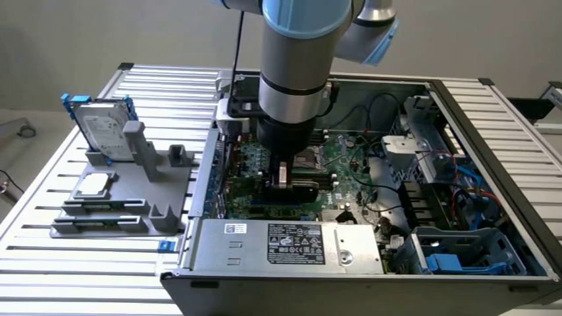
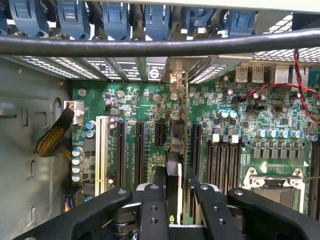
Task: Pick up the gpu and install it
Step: 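Insert the gpu into the slot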
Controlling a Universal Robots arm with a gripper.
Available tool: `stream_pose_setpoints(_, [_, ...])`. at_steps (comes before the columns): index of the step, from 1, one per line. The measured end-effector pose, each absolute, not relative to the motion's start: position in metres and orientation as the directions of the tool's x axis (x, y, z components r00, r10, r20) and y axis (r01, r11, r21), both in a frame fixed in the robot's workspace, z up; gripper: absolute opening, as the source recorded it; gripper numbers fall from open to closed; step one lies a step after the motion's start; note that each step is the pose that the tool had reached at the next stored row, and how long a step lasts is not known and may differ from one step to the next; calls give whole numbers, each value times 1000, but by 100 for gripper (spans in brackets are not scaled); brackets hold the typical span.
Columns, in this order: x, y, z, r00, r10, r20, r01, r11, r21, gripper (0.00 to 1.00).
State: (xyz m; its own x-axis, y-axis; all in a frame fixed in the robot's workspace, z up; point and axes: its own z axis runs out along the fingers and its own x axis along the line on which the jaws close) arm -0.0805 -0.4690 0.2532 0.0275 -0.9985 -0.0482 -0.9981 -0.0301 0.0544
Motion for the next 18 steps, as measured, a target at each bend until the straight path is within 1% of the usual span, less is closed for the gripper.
stream_pose_setpoints(12, [-81, -471, 252, 27, -998, -54, -998, -30, 56, 27])
stream_pose_setpoints(14, [-81, -471, 252, 27, -998, -54, -998, -30, 57, 28])
stream_pose_setpoints(15, [-81, -471, 252, 27, -998, -54, -998, -30, 58, 34])
stream_pose_setpoints(16, [-81, -471, 252, 27, -998, -54, -998, -30, 59, 34])
stream_pose_setpoints(17, [-81, -471, 252, 27, -998, -54, -998, -30, 59, 41])
stream_pose_setpoints(18, [-81, -471, 252, 27, -998, -54, -998, -30, 60, 41])
